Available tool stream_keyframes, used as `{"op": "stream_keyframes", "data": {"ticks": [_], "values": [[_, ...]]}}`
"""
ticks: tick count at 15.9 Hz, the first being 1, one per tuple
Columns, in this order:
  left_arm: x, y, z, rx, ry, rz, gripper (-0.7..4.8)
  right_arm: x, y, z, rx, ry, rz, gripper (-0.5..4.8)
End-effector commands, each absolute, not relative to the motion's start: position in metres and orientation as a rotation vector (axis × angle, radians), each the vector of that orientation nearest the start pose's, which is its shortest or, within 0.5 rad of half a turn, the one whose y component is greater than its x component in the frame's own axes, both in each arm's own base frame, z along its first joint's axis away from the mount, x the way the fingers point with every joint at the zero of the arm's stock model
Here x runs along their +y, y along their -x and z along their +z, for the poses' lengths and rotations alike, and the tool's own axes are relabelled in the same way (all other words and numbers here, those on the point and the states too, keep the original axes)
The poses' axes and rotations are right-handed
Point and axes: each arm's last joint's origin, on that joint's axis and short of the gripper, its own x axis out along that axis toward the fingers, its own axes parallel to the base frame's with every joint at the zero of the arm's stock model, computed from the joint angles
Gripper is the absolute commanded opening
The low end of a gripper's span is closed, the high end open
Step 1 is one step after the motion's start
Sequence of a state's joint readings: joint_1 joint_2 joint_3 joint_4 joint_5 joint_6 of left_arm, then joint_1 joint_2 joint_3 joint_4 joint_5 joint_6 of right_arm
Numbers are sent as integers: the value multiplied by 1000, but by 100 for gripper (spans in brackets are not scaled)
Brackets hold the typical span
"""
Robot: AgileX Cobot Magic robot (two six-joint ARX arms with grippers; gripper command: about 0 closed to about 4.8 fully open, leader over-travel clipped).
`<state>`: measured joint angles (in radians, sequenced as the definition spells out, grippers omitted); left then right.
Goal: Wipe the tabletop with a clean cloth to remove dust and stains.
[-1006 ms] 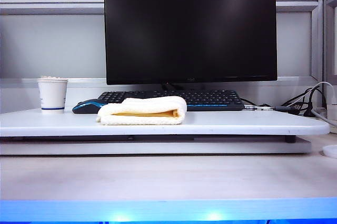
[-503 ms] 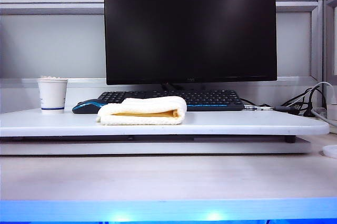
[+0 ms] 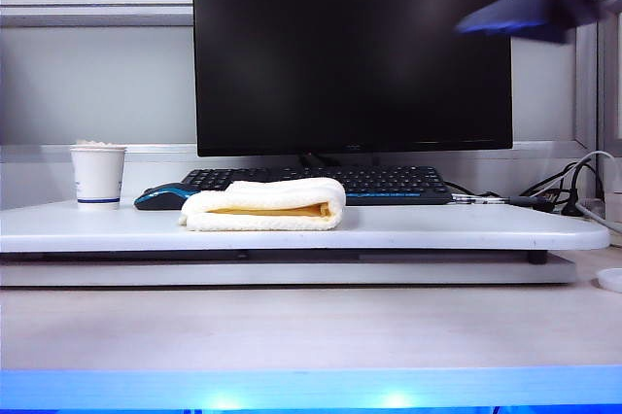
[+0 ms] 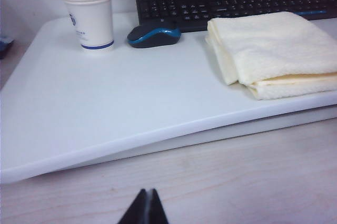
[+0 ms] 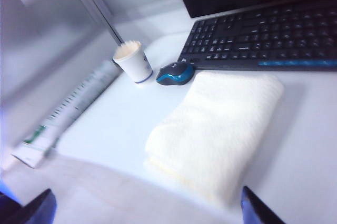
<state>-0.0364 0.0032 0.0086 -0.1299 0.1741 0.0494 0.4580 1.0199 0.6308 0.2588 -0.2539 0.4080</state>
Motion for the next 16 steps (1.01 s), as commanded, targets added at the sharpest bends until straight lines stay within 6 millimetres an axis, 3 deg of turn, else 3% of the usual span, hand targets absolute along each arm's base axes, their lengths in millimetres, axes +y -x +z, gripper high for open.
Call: {"op": "stream_keyframes", "data": {"ticks": [1,3,5,7,9,15,16], "values": [[-9,-96,155,109,-36,-219,-5,152,-274,278,360,-340,695,479],[-9,-96,155,109,-36,-218,-5,174,-315,271,441,-330,682,479],[-9,-96,155,109,-36,-219,-5,184,-335,260,501,-301,668,479],[-9,-96,155,109,-36,-218,-5,189,-345,252,543,-295,655,479],[-9,-96,155,109,-36,-218,-5,194,-357,227,619,-278,604,479],[-9,-96,155,109,-36,-218,-5,200,-367,185,718,-268,579,479],[-9,-96,155,109,-36,-218,-5,200,-368,182,718,-267,579,452]]}}
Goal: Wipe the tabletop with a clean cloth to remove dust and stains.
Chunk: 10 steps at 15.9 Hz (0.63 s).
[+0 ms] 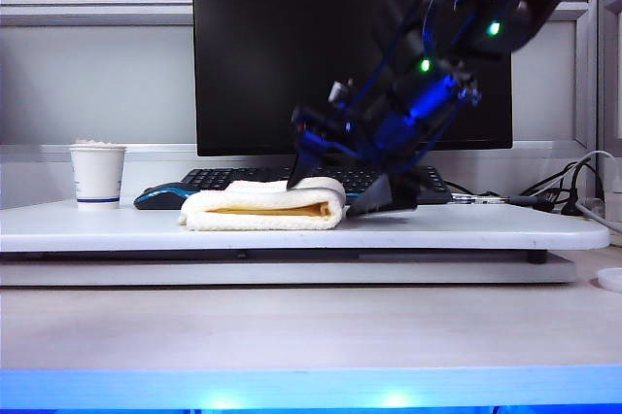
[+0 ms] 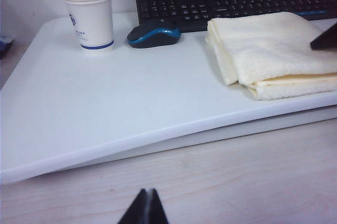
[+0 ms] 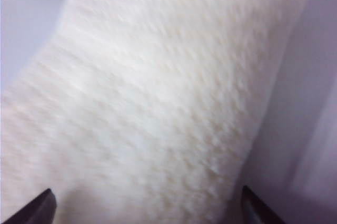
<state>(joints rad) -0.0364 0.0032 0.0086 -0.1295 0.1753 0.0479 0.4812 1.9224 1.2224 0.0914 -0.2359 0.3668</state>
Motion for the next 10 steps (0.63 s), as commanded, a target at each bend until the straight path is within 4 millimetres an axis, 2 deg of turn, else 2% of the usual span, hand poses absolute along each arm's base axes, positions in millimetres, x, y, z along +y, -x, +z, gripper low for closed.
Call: {"op": "stream_keyframes", "data": {"ticks": [1,2,6,10], "values": [[-9,-96,155,109,-36,-218,-5,201,-370,181,706,-269,582,374],[-9,-96,155,109,-36,-218,-5,202,-372,184,664,-275,593,9],[-9,-96,155,109,-36,-218,-5,201,-375,187,606,-261,525,-9],[-9,-96,155,109,-36,-218,-5,193,-366,171,789,-191,415,-9]]}}
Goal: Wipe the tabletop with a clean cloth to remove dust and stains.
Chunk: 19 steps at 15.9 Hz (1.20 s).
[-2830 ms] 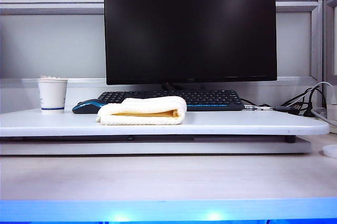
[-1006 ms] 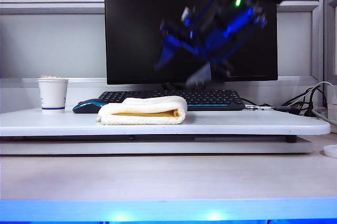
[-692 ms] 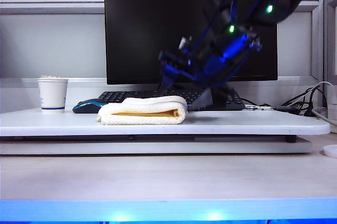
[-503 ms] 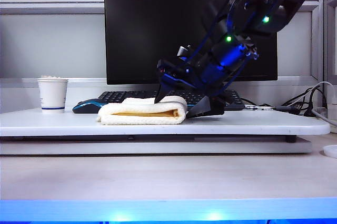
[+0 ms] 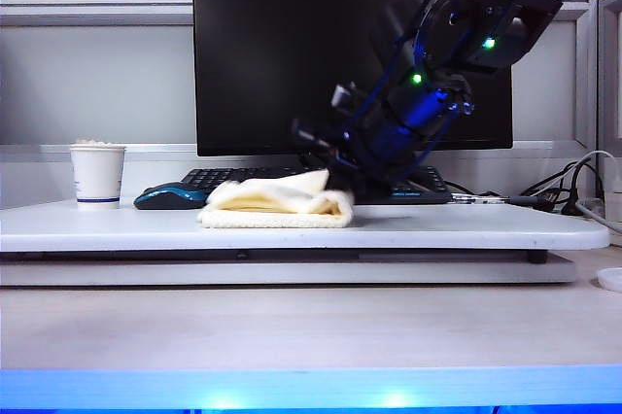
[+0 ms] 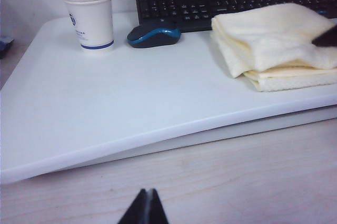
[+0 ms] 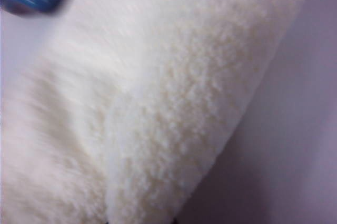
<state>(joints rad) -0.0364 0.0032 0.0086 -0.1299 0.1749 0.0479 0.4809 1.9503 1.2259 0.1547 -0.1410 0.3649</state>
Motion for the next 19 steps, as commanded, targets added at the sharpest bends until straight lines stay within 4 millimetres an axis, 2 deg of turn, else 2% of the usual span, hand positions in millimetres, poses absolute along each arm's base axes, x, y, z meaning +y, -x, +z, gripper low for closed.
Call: {"op": "stream_keyframes", "data": {"ticks": [1,2,8,11,13,16,19], "values": [[-9,-96,155,109,-36,-218,-5,191,-364,167,827,-159,398,-9],[-9,-96,155,109,-36,-218,-5,187,-361,163,883,-124,372,-9],[-9,-96,155,109,-36,-218,-5,114,-371,152,1075,-147,176,-9],[-9,-96,155,109,-36,-218,-5,83,-371,157,1096,-136,137,-9],[-9,-96,155,108,-36,-217,-5,70,-367,164,1072,-152,114,-9],[-9,-96,155,108,-36,-218,-5,65,-363,171,1052,-160,121,-9],[-9,-96,155,108,-36,-217,-5,91,-362,173,1008,-143,204,-9]]}}
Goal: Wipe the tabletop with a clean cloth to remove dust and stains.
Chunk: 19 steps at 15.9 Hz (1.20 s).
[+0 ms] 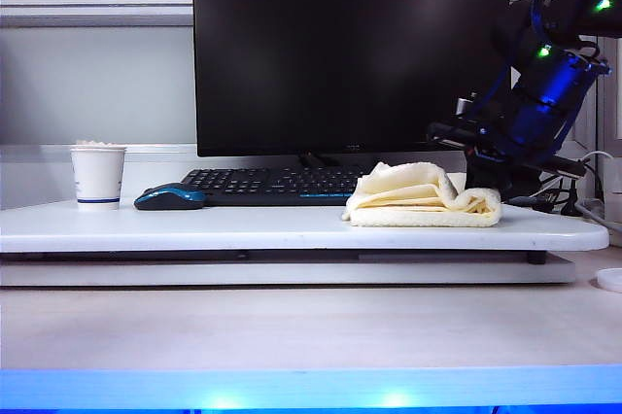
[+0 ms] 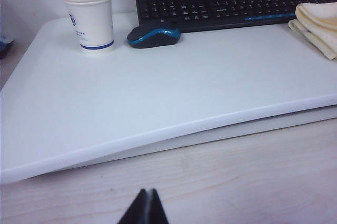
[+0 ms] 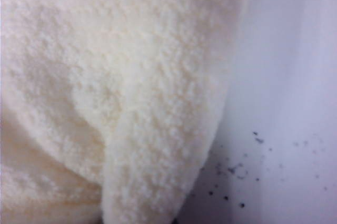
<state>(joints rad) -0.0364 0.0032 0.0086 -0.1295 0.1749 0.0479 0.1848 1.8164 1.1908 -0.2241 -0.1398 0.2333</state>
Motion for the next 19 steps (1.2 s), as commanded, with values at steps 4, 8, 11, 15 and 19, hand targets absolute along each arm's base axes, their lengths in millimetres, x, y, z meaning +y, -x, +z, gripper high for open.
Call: {"op": "stream_keyframes", "data": {"ticks": [4,8,11,15,19], "values": [[-9,-96,155,108,-36,-218,-5,155,-357,177,901,-152,349,-9],[-9,-96,155,108,-36,-218,-5,221,-355,164,933,-133,467,-9],[-9,-96,155,108,-35,-218,-5,271,-366,163,937,-184,557,-9],[-9,-96,155,108,-36,-218,-5,233,-385,158,1056,-118,373,-9],[-8,-96,155,106,-36,-215,-5,180,-379,151,1094,-124,281,-9]]}}
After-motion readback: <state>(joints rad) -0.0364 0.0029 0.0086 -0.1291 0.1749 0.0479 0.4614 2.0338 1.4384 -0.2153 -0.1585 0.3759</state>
